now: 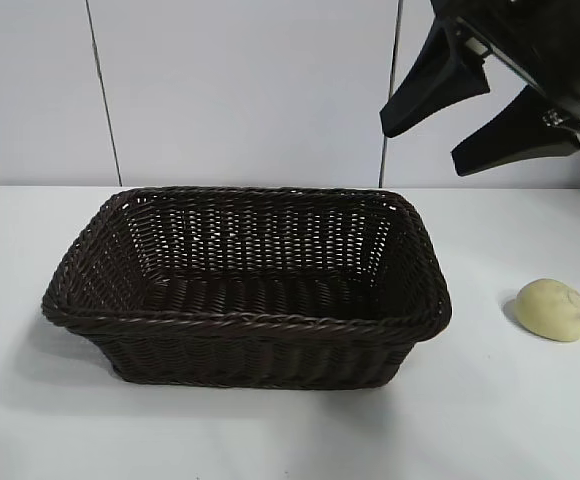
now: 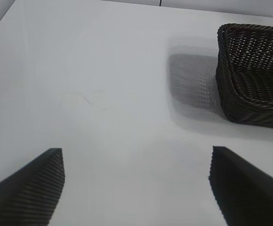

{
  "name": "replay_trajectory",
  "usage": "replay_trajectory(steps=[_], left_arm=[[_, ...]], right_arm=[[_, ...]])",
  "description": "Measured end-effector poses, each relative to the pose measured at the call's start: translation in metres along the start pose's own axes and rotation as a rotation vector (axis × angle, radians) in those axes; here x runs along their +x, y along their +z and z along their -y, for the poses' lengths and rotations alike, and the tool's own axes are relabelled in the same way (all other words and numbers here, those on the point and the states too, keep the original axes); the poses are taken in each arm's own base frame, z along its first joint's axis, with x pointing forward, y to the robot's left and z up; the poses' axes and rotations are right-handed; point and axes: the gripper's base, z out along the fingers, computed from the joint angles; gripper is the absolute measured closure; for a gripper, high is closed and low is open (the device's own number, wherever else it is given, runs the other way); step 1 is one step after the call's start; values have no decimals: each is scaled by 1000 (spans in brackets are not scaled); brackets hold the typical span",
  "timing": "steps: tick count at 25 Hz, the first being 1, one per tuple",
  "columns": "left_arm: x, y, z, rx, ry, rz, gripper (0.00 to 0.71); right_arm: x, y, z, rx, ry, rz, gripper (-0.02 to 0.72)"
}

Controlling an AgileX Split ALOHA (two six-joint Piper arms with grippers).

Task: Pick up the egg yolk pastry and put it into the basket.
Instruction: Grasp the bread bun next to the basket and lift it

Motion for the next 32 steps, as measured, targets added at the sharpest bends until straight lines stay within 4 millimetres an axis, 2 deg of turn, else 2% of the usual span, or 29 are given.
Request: replay_trajectory(steps=[5,11,17,22,26,32], left_arm=[[0,0,0,0,0,0,103],[0,0,0,0,0,0,103],[0,0,0,0,0,0,103],[0,0,0,0,0,0,104],[0,0,0,0,0,0,104],[0,0,0,0,0,0,104]], right_arm=[[-3,-3,-2,4,18,-11,164],[-23,-26,8,119,14,-34,164],[-32,-49,29,231,47,-81,164],[-30,-61,57,301,124,-103,164],[-29,-56,80,331,191,-132,164],[-29,-25,105,344,236,-170,164]])
